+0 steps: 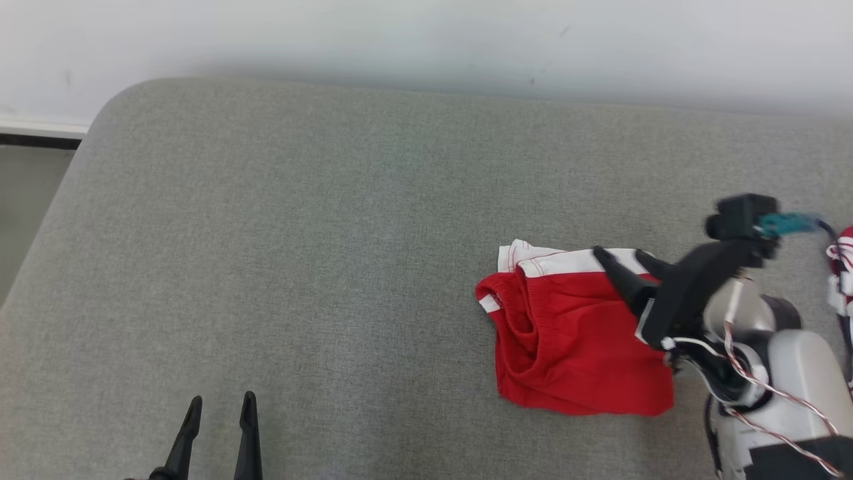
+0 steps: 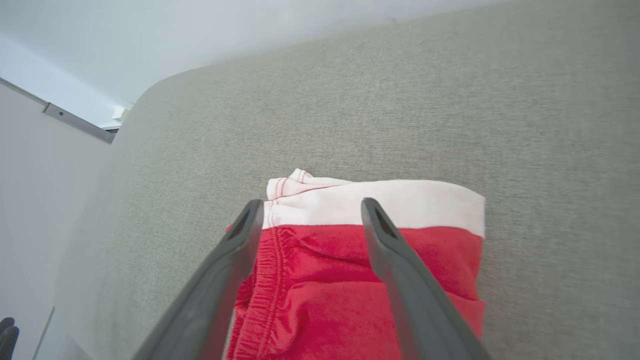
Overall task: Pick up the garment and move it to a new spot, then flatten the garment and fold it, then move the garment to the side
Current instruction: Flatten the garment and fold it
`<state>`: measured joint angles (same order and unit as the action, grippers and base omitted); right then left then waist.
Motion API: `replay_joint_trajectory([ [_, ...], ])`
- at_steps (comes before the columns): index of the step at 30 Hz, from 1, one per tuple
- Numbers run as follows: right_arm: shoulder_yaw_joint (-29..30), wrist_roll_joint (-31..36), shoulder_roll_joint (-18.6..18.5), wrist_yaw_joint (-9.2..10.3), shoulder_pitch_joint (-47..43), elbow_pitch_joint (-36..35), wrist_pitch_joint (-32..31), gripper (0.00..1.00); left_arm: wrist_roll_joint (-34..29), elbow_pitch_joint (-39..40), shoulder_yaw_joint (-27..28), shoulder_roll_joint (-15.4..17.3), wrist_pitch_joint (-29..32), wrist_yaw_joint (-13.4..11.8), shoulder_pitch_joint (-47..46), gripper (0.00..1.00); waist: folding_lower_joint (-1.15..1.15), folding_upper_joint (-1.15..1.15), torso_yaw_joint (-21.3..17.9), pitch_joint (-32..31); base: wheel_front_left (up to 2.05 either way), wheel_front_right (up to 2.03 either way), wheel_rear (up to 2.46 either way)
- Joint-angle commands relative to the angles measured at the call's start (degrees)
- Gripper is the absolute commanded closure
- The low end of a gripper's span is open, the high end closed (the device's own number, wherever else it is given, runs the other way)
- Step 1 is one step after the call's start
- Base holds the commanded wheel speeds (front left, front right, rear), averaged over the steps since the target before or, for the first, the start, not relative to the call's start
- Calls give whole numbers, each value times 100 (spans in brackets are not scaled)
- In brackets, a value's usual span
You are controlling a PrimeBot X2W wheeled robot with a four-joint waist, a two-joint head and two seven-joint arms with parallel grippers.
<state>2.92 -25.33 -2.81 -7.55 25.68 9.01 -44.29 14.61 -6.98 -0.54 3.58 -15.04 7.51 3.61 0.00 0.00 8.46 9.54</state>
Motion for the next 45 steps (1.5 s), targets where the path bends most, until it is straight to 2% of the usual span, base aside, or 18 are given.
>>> replay_joint_trajectory([
  [1, 183, 86, -10, 14, -197, -120, 215, 0, -29, 25, 12, -12, -16, -8, 90, 0, 0, 0, -77, -78, 0, 0, 0],
  [5, 646, 186, -7, 14, -607, -303, 964, 0, -32, 44, -19, -16, -16, -8, 103, 0, 0, 0, -131, -143, 0, 0, 0],
  [9, 815, 171, -9, 14, -1021, -346, 1806, 0, -37, 39, -31, -23, -16, -8, 134, 0, 0, 0, -169, -223, 0, 0, 0],
  [18, 562, 852, -10, 14, -2261, -364, 3871, 0, -6, -34, -54, -34, -16, -8, 286, 0, 0, 0, -281, -574, 0, 0, 0],
  [22, 371, 1073, -12, 14, -2674, -210, 4336, 0, 18, -53, -66, -43, -16, -8, 376, 0, 0, 0, -366, -715, 0, 0, 0],
  [29, 115, 1320, -11, 14, -2749, -81, 4529, 0, 24, -41, -111, -51, -16, -8, 445, 0, 0, 0, -391, -814, 0, 0, 0],
  [36, -109, 1461, -11, 14, -2479, -114, 4409, 0, 31, -21, -108, -51, -16, -8, 470, 0, 0, 0, -320, -818, 0, 0, 0],
  [40, -434, 1659, -12, 14, -1935, -34, 3977, 0, 32, -8, -129, -54, -16, -8, 438, 0, 0, 0, -273, -744, 0, 0, 0],
  [45, -813, 1918, -10, 14, -1003, 349, 3008, 0, 51, -2, -194, -57, -16, -8, 316, 0, 0, 0, -133, -588, 0, 0, 0],
])
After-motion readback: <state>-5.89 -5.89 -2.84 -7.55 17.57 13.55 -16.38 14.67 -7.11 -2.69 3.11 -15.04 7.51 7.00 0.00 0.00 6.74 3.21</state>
